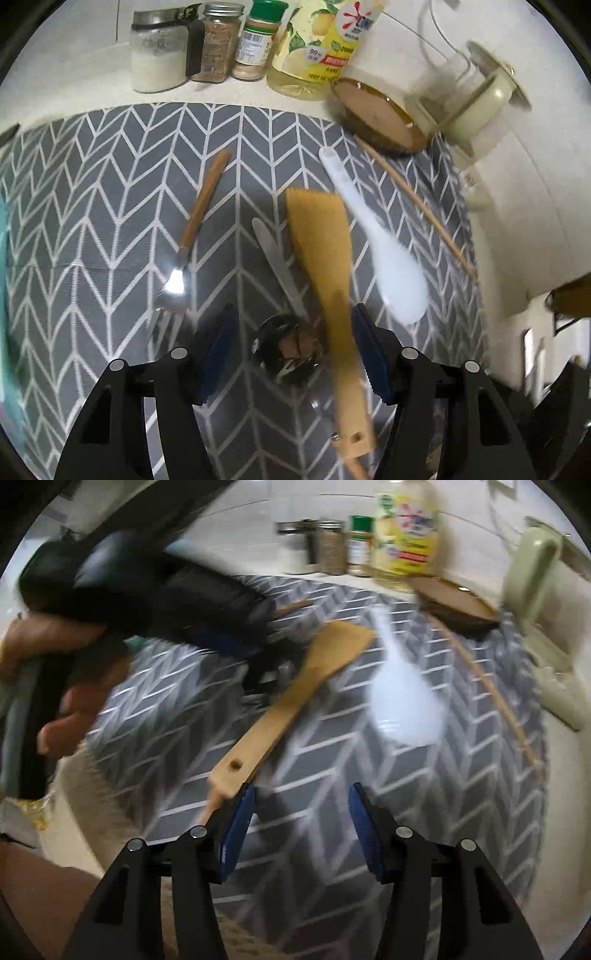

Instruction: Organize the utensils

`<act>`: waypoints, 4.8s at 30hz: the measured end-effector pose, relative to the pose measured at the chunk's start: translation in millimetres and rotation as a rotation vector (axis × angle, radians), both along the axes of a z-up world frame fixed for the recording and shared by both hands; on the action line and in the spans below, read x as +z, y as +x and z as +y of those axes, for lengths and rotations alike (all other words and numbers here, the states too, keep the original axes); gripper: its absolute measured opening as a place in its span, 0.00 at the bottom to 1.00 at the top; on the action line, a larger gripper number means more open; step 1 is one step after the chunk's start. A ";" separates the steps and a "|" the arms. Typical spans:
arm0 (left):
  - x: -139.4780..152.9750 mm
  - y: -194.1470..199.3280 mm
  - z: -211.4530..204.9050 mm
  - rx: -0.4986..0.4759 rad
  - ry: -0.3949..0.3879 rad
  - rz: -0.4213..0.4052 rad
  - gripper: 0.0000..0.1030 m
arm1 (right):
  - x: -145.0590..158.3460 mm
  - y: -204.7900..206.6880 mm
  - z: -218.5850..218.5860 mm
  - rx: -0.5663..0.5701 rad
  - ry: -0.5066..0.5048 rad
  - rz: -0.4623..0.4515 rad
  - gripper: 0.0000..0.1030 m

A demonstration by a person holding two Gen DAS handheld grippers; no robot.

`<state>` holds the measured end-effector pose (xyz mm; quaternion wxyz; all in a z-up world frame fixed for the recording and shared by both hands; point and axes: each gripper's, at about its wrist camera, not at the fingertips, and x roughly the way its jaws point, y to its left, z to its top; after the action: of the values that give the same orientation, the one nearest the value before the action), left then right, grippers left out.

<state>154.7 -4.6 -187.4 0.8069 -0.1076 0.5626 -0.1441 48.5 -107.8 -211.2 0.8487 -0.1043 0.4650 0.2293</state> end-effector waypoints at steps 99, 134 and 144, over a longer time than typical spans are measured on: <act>137.9 -88.3 76.4 -0.033 -0.045 -0.215 0.20 | 99.6 36.5 -12.7 -0.192 0.379 -0.313 0.36; 91.9 -55.3 41.8 -0.073 0.056 -0.205 0.00 | 121.2 29.2 -88.1 -0.293 0.554 -0.195 0.35; 68.1 -57.8 53.0 -0.065 0.066 -0.140 0.01 | 64.5 66.0 -70.5 -0.268 0.522 0.085 0.18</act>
<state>97.0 48.5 -119.2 0.8422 -0.0526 0.5125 -0.1588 114.5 -178.3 -146.8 0.8494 0.1897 0.4349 0.2310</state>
